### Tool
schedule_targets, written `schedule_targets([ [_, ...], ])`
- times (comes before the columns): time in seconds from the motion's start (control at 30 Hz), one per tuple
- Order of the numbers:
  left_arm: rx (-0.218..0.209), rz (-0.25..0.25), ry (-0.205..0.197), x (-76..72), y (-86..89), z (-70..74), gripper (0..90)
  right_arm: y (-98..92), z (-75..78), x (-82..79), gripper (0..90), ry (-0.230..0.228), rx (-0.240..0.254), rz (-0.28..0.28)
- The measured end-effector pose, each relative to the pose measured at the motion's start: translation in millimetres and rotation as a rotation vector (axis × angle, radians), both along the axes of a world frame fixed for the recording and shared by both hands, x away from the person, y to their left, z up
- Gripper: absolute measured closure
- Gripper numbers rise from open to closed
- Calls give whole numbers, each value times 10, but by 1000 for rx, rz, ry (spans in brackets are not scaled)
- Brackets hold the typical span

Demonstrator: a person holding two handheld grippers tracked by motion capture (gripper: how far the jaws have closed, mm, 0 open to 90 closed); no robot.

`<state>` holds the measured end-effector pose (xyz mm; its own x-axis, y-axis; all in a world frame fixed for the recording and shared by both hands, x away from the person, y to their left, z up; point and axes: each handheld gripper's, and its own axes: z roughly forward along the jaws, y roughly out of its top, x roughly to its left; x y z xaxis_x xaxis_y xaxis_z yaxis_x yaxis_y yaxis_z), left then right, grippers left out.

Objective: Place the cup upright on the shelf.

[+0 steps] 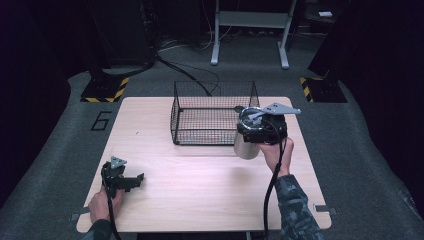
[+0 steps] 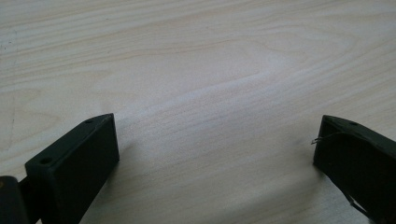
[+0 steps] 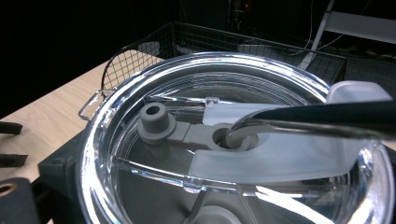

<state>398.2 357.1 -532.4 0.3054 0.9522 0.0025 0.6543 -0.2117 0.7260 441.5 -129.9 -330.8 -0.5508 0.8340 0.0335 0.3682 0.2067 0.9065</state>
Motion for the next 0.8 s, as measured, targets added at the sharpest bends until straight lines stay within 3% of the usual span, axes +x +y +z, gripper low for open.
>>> schedule_targets([
  [0.4,-6,5,-5,0,-5,-4,1,168,228,255,35,6,-5,39],
  [0.8,0,-1,-2,-1,1,-2,1,399,483,513,35,-19,-28,52],
])
